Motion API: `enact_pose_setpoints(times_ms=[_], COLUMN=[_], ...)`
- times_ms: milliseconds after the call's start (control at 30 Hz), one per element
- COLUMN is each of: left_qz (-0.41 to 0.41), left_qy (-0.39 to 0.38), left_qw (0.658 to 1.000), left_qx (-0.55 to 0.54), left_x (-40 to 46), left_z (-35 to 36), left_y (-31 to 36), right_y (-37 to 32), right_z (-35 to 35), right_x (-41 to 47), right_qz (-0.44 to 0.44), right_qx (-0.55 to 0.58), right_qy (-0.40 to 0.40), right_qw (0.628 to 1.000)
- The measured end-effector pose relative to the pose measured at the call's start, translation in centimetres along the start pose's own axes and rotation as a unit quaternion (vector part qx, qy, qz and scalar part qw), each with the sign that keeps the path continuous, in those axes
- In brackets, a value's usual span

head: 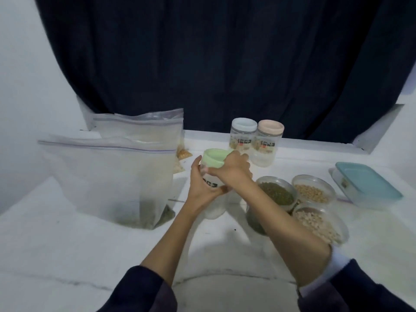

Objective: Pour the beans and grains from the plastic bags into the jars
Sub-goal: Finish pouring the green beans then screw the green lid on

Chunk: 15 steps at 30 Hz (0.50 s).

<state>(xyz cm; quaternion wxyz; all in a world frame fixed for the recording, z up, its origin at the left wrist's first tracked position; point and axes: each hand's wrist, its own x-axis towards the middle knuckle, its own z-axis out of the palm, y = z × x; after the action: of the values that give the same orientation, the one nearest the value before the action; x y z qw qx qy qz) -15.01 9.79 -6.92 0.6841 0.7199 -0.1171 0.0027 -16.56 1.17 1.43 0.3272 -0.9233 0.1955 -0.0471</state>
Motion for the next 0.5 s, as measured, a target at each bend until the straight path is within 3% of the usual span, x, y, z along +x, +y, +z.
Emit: enact_pose_setpoints(times_ms=[133, 267, 433, 500], left_qz=[0.009, 0.059, 0.018, -0.005], left_qy=[0.072, 0.047, 0.032, 0.033], left_qw=[0.992, 0.997, 0.999, 0.999], left_qx=[0.101, 0.034, 0.018, 0.023], left_x=[-2.6, -4.8, -6.9, -7.4], left_z=[-1.2, -2.0, -3.6, -4.7], left_y=[-0.2, -0.7, 0.3, 0.7], right_y=[-0.6, -0.5, -0.8, -0.6], right_z=[1.4, 2.3, 3.5, 3.2], right_x=[-3.7, -5.9, -7.0, -6.9], right_qz=[-0.061, -0.091, -0.157, -0.194], right_qx=[0.08, 0.112, 0.052, 0.077], right_qy=[0.031, 0.072, 0.073, 0.031], right_qw=[0.994, 0.987, 0.983, 0.978])
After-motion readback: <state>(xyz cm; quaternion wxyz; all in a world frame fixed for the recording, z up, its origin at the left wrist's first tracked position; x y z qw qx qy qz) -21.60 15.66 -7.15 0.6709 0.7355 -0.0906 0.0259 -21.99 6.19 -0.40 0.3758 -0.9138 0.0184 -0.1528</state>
